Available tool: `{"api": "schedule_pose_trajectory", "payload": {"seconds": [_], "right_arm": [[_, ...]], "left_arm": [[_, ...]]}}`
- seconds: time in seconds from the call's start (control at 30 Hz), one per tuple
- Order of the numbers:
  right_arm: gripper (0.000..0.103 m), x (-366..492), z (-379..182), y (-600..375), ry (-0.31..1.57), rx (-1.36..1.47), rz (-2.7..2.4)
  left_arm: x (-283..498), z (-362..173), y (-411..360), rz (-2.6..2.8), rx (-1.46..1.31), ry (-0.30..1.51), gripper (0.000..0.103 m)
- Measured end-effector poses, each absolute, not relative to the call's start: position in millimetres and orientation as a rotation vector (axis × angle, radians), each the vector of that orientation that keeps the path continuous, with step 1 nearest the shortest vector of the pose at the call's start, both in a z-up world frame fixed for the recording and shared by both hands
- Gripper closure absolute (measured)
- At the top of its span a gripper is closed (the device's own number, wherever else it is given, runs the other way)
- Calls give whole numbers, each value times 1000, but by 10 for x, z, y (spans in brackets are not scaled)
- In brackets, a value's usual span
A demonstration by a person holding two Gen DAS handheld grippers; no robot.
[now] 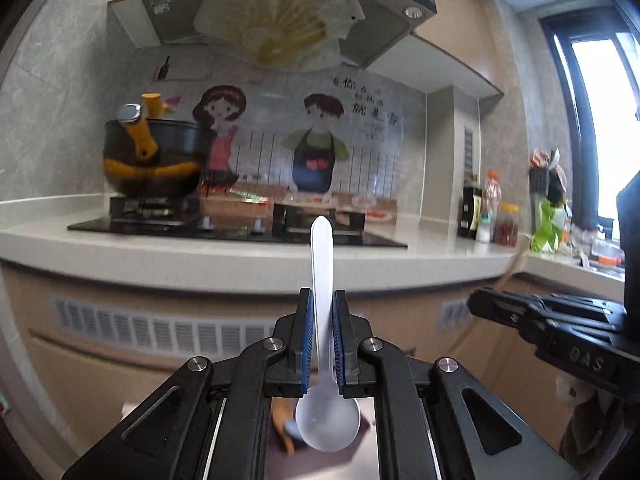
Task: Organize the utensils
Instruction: 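Carry the white spoon and chopstick over the caddy and open both grippers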
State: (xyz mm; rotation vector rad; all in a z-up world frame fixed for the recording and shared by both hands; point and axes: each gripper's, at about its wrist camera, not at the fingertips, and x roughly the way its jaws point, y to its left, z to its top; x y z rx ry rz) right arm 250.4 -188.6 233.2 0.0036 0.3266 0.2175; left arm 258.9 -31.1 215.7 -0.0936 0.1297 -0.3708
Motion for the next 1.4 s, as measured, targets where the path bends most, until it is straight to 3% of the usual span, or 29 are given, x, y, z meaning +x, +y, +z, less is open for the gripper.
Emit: {"api": "schedule_pose_trajectory", "payload": {"seconds": [0.4, 1.03, 1.17, 1.23, 1.27, 1.33, 1.37, 1.4], "right_arm": [[97, 3271, 2079, -1724, 390, -31, 206], [97, 3774, 1150, -1665, 615, -44, 196], [97, 3809, 991, -1646, 660, -53, 202], [95, 3792, 926, -1625, 677, -76, 214], [89, 3775, 906, -1613, 680, -85, 218], [66, 3692, 885, -1595, 667, -121, 204], [43, 3618, 890, -1595, 643, -140, 188], [28, 3544, 906, -1601, 613, -150, 174]], "left_arm": [[3378, 1463, -269, -233, -166, 102, 94], [3906, 300, -371, -223, -212, 346, 94], [3912, 157, -349, -221, -224, 397, 91], [3889, 138, -330, -232, -233, 422, 83], [3865, 136, -319, -240, -235, 432, 77], [3749, 156, -265, -250, -240, 443, 71], [3668, 180, -223, -257, -250, 445, 69], [3598, 207, -189, -262, -256, 447, 68]]}}
